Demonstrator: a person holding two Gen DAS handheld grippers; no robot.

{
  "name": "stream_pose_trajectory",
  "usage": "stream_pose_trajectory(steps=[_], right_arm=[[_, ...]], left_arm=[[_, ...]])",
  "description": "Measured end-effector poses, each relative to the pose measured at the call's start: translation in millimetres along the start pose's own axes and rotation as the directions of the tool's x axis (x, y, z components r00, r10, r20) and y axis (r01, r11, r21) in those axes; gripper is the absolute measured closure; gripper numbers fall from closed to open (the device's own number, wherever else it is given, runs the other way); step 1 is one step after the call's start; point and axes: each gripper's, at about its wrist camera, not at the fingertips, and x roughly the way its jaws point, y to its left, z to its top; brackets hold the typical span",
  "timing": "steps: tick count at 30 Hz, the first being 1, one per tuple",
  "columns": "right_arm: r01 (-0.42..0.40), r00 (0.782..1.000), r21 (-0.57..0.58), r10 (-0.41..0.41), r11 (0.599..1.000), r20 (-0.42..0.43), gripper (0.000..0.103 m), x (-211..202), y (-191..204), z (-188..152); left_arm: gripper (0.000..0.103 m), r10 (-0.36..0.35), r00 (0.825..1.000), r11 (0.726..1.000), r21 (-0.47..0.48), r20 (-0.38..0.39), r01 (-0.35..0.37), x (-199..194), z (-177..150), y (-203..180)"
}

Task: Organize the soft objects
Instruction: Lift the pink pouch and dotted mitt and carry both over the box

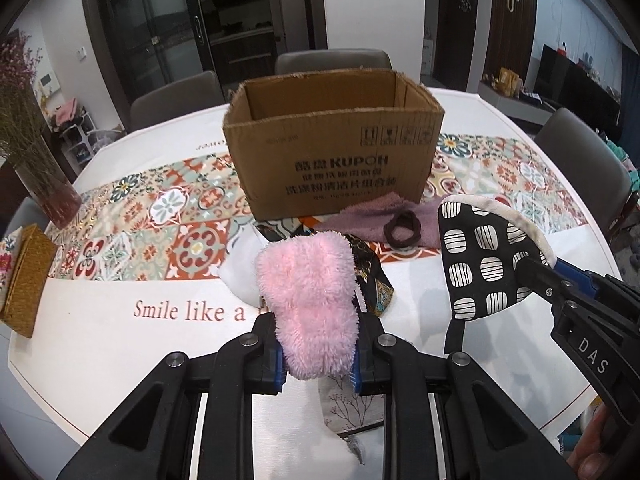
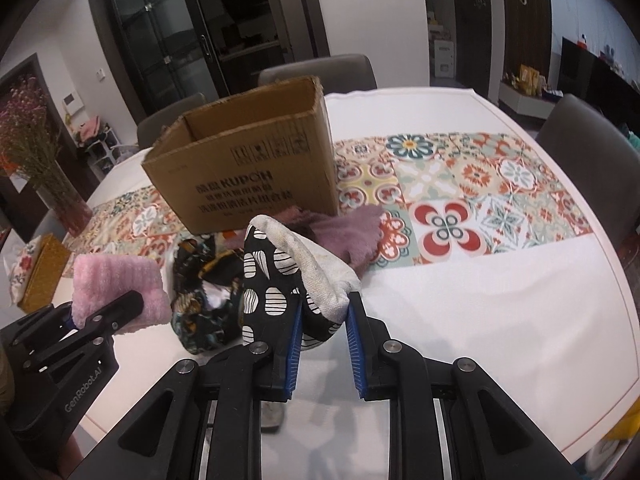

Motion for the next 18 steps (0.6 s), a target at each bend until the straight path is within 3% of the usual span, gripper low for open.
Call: stream_pose_trajectory(steps=[18], right_arm=[[0.009,0.993,-0.058,-0.002,0.998,0.122,0.080,-35,23,35]], left_arm=[[0.080,-0.016,0.995,1.000,-0.009,0.098,0.017,-35,29,16]])
